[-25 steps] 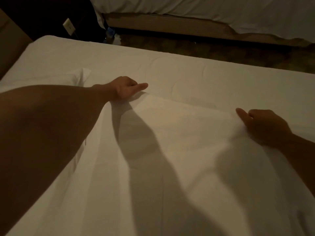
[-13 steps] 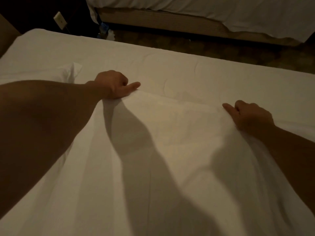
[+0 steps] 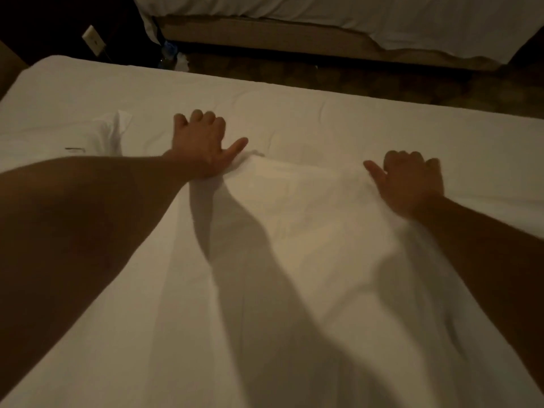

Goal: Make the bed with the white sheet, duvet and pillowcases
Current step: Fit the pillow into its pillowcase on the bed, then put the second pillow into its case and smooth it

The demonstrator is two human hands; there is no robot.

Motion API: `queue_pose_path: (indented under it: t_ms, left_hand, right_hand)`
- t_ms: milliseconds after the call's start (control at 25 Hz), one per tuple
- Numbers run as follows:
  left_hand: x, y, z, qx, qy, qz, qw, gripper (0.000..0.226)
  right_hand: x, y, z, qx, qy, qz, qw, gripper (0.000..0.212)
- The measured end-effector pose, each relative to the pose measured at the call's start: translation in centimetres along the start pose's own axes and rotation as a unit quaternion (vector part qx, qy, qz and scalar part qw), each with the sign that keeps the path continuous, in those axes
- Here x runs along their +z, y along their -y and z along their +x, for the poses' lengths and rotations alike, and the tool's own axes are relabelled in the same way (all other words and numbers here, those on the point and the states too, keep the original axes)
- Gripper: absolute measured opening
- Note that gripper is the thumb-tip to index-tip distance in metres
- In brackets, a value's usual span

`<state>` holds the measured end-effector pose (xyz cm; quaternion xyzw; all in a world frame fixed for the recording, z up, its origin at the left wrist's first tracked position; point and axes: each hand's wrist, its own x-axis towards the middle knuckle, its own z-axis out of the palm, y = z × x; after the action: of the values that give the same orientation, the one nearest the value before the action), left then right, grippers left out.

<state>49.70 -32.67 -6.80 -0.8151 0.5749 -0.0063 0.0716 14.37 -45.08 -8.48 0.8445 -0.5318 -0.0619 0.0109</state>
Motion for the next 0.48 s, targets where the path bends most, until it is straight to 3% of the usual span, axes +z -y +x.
queue_pose_path:
  t_ms: [120,200,280,360,480]
  left_hand:
    - [0.3,-3.9,-6.9,0.045,-0.076,-0.111,0.99,0.064]
    - [1.0,-6.8,-14.1,0.075,-0.094,-0.133,0.984,0.063]
    - [2.6,-8.0,-20.7,0.101,-0.039,-0.112,0.988,0.062]
    - [3.8,-6.1,-23.9,0.068,0.001,-0.085,0.994,0.064]
    - [3.6,-2.6,-25.7,-0.053,0.056,-0.077,0.994,0.069]
  right_hand:
    - [1.0,7.1,-6.7,-0.045,-0.138,0.108,0.983,0.069]
    - [1.0,12.1,-13.1,-0.106,-0.12,0.178,0.971,0.058]
    - [1.6,13.7,-18.8,-0.158,-0.065,0.154,0.973,0.056]
    - [3.3,10.3,-21.7,-0.127,-0.052,0.106,0.985,0.057]
    - [5.0,2.9,-24.0,0.022,-0.005,0.035,0.999,0.065]
